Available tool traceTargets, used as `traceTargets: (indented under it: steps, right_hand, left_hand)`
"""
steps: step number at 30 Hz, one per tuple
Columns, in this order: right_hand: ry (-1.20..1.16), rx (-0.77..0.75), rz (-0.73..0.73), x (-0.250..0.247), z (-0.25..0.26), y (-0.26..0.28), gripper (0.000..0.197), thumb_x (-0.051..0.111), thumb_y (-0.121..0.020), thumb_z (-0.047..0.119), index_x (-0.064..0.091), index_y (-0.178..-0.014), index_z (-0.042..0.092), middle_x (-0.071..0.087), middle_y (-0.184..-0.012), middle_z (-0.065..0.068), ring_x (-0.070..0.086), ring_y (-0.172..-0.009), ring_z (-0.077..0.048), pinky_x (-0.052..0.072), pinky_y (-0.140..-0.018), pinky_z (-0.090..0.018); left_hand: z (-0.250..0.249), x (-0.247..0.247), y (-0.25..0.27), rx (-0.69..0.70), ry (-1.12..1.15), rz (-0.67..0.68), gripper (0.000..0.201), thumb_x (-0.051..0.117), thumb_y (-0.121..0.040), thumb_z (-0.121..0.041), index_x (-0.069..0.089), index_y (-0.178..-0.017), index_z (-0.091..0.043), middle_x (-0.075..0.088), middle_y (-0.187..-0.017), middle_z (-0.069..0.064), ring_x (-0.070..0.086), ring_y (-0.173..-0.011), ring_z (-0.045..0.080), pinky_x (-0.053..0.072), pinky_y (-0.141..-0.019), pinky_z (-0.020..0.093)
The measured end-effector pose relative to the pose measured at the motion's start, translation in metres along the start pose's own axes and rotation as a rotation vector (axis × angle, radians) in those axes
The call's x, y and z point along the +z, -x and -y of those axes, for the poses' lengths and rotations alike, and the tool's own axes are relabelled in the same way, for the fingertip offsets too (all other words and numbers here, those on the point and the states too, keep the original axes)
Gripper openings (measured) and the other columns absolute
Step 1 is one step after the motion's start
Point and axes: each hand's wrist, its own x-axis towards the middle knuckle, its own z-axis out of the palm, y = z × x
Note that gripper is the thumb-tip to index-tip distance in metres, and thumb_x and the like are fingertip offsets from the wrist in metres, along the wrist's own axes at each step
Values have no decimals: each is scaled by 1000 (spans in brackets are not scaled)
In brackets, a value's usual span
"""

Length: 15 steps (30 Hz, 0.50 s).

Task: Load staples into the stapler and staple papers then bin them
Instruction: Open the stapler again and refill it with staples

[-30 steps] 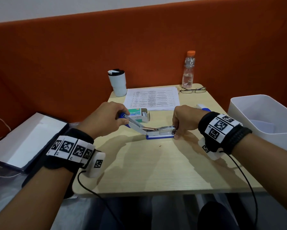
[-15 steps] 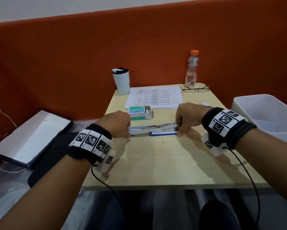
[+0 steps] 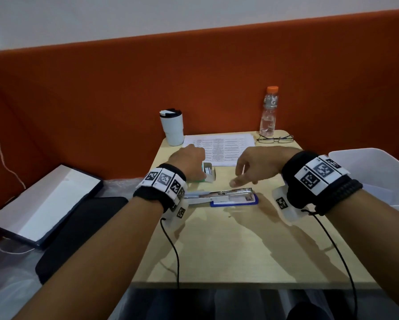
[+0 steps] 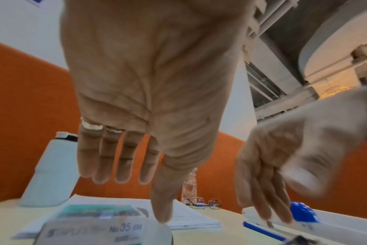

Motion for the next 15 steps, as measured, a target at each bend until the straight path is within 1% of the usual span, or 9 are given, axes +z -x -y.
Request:
traceTargets:
  steps: [2, 3, 5, 8, 10, 12, 14, 15]
  right_hand:
    - [-50, -68, -143, -4, 8, -9, 34, 74, -91, 58, 78, -99, 24, 79, -83, 2, 69, -80, -11, 56, -79, -33]
    - [-74, -97, -205, -3, 11, -15, 28, 74, -95, 49, 78, -100, 22, 77, -87, 4, 67, -79, -10, 54, -76, -32]
    - [-124, -134, -276, 1, 15, -31, 18, 73, -97, 36, 78, -103, 19, 74, -93, 4, 66, -81, -11, 55, -79, -33]
    - [-196, -141, -278, 12, 15, -56, 9, 73, -98, 27, 78, -98, 20, 72, -85, 6, 66, -77, -12, 57, -81, -33]
    - [-210, -133, -275, 19, 13, -71, 7, 73, -97, 25, 78, -94, 23, 72, -84, 5, 67, -78, -14, 59, -85, -36]
    - [-219, -128, -255, 25, 13, -81, 7, 72, -98, 23, 79, -97, 22, 73, -85, 4, 67, -75, -12, 60, -87, -38]
    - [-231, -132, -222, 27, 15, -87, 9, 71, -100, 21, 80, -102, 20, 78, -86, 1, 68, -62, -7, 61, -80, -33]
    - [-226, -133, -205, 27, 17, -91, 10, 70, -100, 21, 80, -102, 20, 80, -86, -1, 69, -58, -6, 61, -77, -31]
  left_hand:
    - [-1, 6, -11, 4, 76, 26, 74, 82, -81, -44, 50, -145, -23, 50, -143, 3, 55, -127, 26, 50, -100, 40]
    - [-1, 10, -16, 6, 118, 45, 81, 84, -80, -44, 47, -149, -23, 49, -148, 2, 52, -132, 25, 49, -103, 39]
    - [0, 15, -23, 8, 197, 84, 87, 87, -78, -41, 46, -152, -22, 48, -152, 1, 50, -135, 22, 46, -105, 37]
    - [5, 24, -30, 2, 270, 99, 86, 91, -74, -34, 51, -149, -21, 55, -148, 0, 55, -129, 21, 48, -99, 34]
    - [11, 29, -34, -8, 287, 76, 83, 91, -75, -30, 52, -148, -21, 56, -147, 0, 56, -128, 21, 48, -97, 32]
    - [17, 33, -39, -38, 290, 69, 79, 91, -76, -26, 54, -146, -24, 56, -145, 0, 58, -126, 21, 47, -92, 30]
    - [22, 35, -42, -65, 291, 64, 71, 89, -77, -20, 58, -140, -27, 58, -141, -1, 60, -121, 21, 48, -88, 29]
    - [22, 35, -43, -70, 290, 61, 68, 89, -77, -17, 61, -138, -28, 59, -139, -1, 61, -119, 21, 48, -86, 28]
